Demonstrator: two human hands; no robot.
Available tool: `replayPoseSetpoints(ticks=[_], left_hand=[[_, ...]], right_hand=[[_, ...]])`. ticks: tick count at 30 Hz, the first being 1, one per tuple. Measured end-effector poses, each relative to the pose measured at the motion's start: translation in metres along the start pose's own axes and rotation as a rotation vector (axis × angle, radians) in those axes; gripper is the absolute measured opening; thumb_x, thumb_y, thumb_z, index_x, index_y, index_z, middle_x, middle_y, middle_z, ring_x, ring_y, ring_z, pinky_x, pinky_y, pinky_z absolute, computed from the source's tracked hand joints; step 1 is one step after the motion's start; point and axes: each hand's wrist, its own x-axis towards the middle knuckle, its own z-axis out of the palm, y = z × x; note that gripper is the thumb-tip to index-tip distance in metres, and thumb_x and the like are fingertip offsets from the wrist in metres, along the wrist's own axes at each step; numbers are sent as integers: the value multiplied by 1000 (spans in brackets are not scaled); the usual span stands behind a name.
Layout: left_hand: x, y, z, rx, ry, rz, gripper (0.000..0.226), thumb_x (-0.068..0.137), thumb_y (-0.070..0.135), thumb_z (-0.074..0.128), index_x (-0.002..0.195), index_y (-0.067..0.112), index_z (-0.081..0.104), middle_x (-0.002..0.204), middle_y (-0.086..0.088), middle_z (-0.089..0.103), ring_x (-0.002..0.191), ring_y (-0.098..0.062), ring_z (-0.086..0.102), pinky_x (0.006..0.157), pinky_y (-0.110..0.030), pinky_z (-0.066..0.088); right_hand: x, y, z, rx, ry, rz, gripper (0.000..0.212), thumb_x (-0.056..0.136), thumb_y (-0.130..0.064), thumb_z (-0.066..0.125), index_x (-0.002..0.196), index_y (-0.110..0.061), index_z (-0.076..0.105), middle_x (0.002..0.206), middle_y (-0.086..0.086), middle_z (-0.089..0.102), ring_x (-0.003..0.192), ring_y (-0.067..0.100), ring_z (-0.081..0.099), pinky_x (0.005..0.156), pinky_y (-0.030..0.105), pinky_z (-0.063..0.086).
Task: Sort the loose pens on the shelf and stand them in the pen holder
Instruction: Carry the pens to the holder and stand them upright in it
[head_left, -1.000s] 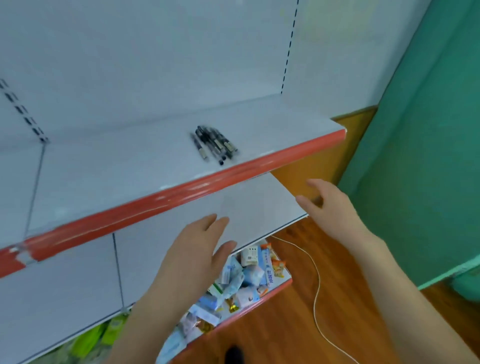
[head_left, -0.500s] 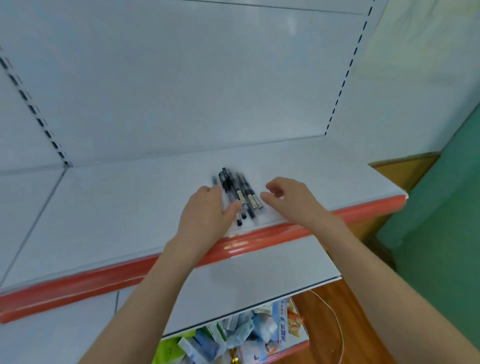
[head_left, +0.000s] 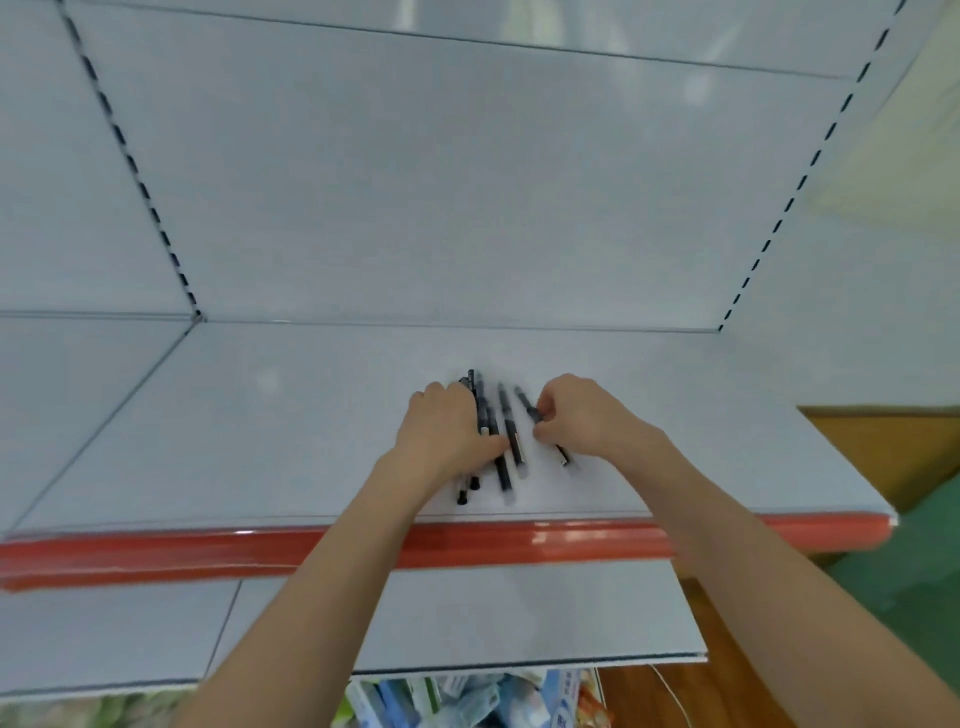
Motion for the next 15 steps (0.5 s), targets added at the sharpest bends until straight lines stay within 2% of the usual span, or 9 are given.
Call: replayPoseSetpoints(ticks=[2,5,7,9,11,13,15], left_hand=[[0,3,-1,-15,2,-21,45,87,39,54,113,3,45,117,-16,49,109,-30,44,81,-28,31],[2,10,4,-44,37,-84,65,83,57,51,117,2,45,118,-15,49,110,-30,44,86,-30,34],[4,15,10,20,67,-117,74,79,63,51,119,1,45,118,-15,49,110,-30,44,88,-31,34],[5,20,14,96,87,-109,69,81,58,54,117,0,45,118,-16,49,109,-31,43,88,-31,34],[6,23,15,94,83,-94,54,84,45,55,114,1,46,117,-16,48,108,-31,43,84,-30,32],[5,26,15,34,76,-113,43,84,32,55,112,1,45,117,-16,46,107,-32,43,82,-29,31],[5,29,15,4,80,-148,40,84,23,54,114,-1,43,119,-17,45,109,-33,43,83,-29,32]], right_hand=[[4,6,-5,-1,11,13,32,80,-11,60,106,7,61,109,22,65,99,34,62,85,40,51],[7,13,-9,8,15,12,34,79,-10,60,108,8,61,112,23,64,101,35,62,88,43,52],[7,16,-10,10,14,6,33,79,-10,60,107,6,61,108,22,65,97,33,64,85,41,52],[5,18,-11,3,-1,-1,26,78,-11,60,99,4,63,96,19,68,82,29,63,71,35,51],[3,23,-13,-8,0,7,9,77,-10,59,75,-2,61,68,12,58,60,22,51,56,27,39],[1,29,-15,15,-3,30,28,77,-10,57,55,-12,40,52,3,37,47,16,36,47,24,27],[-2,36,-15,56,4,28,36,77,-10,57,53,-14,31,49,0,30,44,15,30,45,25,22]])
